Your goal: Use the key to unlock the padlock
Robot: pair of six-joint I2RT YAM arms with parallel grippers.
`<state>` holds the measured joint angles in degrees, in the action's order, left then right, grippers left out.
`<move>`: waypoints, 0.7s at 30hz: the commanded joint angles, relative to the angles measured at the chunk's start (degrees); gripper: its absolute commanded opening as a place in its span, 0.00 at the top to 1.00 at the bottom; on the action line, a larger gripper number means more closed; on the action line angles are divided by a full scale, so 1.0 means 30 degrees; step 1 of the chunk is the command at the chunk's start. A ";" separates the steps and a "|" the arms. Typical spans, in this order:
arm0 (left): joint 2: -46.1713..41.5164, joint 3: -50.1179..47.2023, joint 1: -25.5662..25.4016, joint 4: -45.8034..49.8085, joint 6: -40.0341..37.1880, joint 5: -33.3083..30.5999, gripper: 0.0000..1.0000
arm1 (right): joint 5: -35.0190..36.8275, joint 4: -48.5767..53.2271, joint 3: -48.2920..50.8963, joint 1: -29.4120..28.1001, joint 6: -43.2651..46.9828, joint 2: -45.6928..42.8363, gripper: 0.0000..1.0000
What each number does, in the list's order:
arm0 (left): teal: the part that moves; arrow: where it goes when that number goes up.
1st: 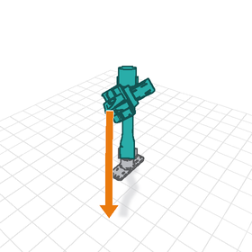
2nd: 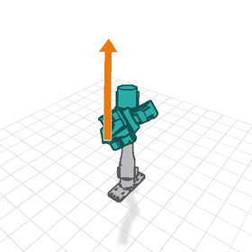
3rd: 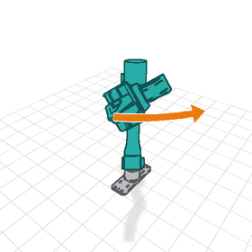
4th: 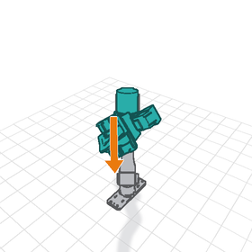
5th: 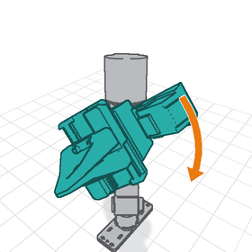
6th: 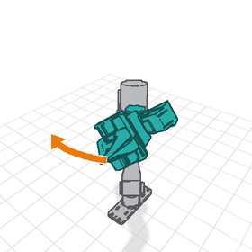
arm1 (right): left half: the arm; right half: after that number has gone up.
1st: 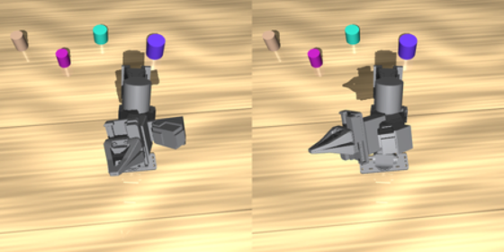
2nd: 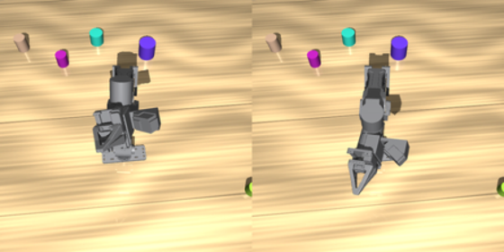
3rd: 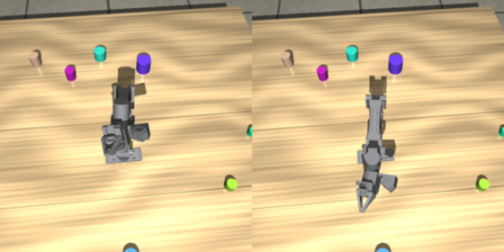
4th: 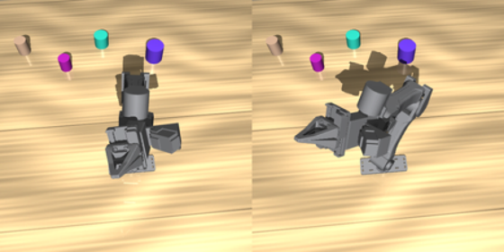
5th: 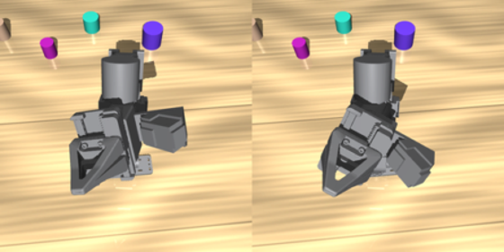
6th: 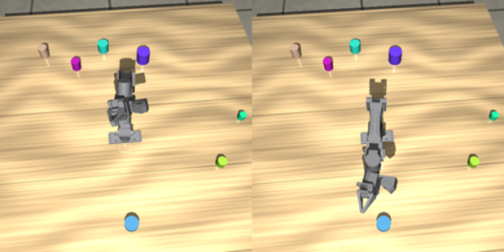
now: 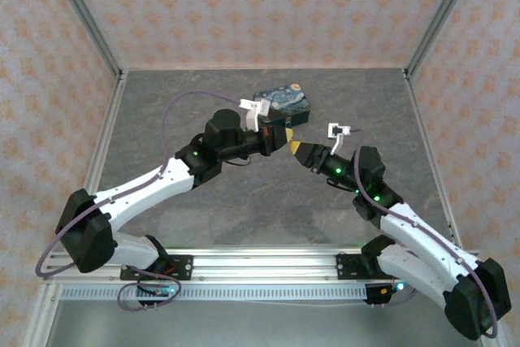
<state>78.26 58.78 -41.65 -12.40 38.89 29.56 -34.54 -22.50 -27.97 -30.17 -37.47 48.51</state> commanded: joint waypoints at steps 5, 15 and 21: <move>-0.0437 0.0415 -0.0179 -0.0026 -0.0451 -0.0039 1.00 | -0.0530 -0.1700 -0.0668 0.0066 -0.0429 0.0118 0.64; -0.0334 0.0356 -0.0164 -0.0192 -0.0352 -0.0137 1.00 | -0.0673 -0.1619 -0.0963 0.0068 -0.0575 0.0384 0.79; -0.0362 0.0299 -0.0180 -0.0270 -0.0250 -0.0353 1.00 | -0.0760 -0.1611 -0.0758 0.0068 -0.0888 0.0441 0.81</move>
<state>78.26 58.78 -41.65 -12.25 38.92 29.52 -35.64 -24.97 -28.93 -30.17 -39.44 49.76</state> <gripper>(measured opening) 0.058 0.195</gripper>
